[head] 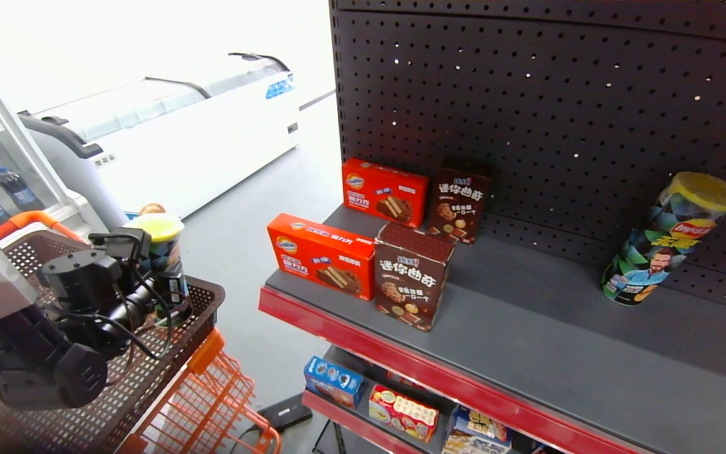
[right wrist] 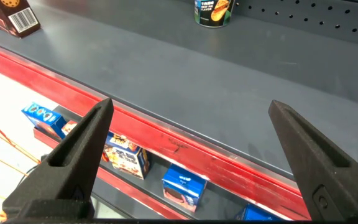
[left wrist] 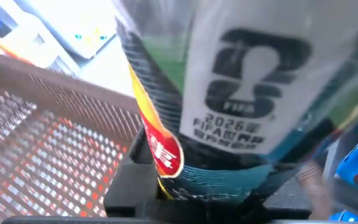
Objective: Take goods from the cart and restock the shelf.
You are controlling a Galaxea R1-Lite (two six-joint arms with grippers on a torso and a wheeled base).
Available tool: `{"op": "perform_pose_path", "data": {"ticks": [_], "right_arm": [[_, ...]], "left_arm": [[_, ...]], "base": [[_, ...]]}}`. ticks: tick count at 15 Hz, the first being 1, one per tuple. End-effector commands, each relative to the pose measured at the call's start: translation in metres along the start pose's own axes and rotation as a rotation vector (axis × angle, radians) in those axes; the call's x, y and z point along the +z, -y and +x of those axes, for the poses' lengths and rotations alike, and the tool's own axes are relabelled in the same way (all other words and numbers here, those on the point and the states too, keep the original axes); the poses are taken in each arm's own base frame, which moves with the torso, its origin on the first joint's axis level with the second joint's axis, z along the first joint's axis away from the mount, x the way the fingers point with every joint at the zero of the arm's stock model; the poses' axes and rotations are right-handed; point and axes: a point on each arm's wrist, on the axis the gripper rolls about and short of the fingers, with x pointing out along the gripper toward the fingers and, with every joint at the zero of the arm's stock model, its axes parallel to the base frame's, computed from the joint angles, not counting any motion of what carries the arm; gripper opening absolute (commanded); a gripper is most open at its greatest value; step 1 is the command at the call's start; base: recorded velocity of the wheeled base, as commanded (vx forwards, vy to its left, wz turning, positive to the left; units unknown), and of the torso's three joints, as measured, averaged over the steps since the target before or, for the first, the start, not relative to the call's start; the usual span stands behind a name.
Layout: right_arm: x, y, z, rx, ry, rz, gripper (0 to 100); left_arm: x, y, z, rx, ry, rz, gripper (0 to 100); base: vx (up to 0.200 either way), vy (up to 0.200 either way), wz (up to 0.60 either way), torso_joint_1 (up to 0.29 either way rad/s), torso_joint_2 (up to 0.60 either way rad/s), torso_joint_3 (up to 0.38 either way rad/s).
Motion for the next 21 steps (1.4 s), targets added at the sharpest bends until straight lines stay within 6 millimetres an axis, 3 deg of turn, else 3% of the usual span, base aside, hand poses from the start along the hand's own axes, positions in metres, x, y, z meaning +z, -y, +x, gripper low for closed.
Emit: {"op": "perform_pose_path", "data": {"ticks": [1, 4, 6, 7, 9, 10, 11, 13, 14, 21], "right_arm": [[0.000, 0.000, 0.000, 0.002, 0.001, 0.000, 100], [0.000, 0.000, 0.000, 0.000, 0.001, 0.000, 100], [0.000, 0.000, 0.000, 0.000, 0.001, 0.000, 100], [0.000, 0.000, 0.000, 0.000, 0.001, 0.000, 100], [0.000, 0.000, 0.000, 0.002, 0.001, 0.000, 100], [0.000, 0.000, 0.000, 0.002, 0.001, 0.000, 100], [0.000, 0.000, 0.000, 0.000, -0.001, 0.000, 100], [0.000, 0.000, 0.000, 0.000, -0.001, 0.000, 100], [0.000, 0.000, 0.000, 0.000, 0.001, 0.000, 100], [0.000, 0.000, 0.000, 0.000, -0.001, 0.000, 100]], "left_arm": [[0.044, 0.000, -0.020, -0.025, 0.108, -0.006, 0], [0.087, 0.007, -0.045, -0.111, 0.220, -0.008, 0], [0.087, 0.007, -0.045, -0.111, 0.220, -0.008, 0], [0.120, 0.020, -0.066, -0.177, 0.291, -0.014, 0], [0.147, 0.029, -0.088, -0.240, 0.289, -0.021, 0], [0.147, 0.029, -0.088, -0.240, 0.289, -0.021, 0], [0.158, 0.032, -0.110, -0.351, 0.296, -0.015, 0], [0.157, 0.038, -0.124, -0.480, 0.305, -0.032, 0], [0.164, 0.045, -0.141, -0.610, 0.334, -0.046, 0], [0.172, 0.079, -0.175, -0.843, 0.321, -0.177, 0]], "base": [[0.000, 0.000, 0.00, 0.000, 0.00, 0.000], [0.000, 0.000, 0.00, 0.000, 0.00, 0.000], [0.000, 0.000, 0.00, 0.000, 0.00, 0.000], [0.000, 0.000, 0.00, 0.000, 0.00, 0.000], [0.000, 0.000, 0.00, 0.000, 0.00, 0.000], [0.000, 0.000, 0.00, 0.000, 0.00, 0.000], [0.000, 0.000, 0.00, 0.000, 0.00, 0.000], [0.000, 0.000, 0.00, 0.000, 0.00, 0.000], [0.000, 0.000, 0.00, 0.000, 0.00, 0.000], [0.000, 0.000, 0.00, 0.000, 0.00, 0.000]]}}
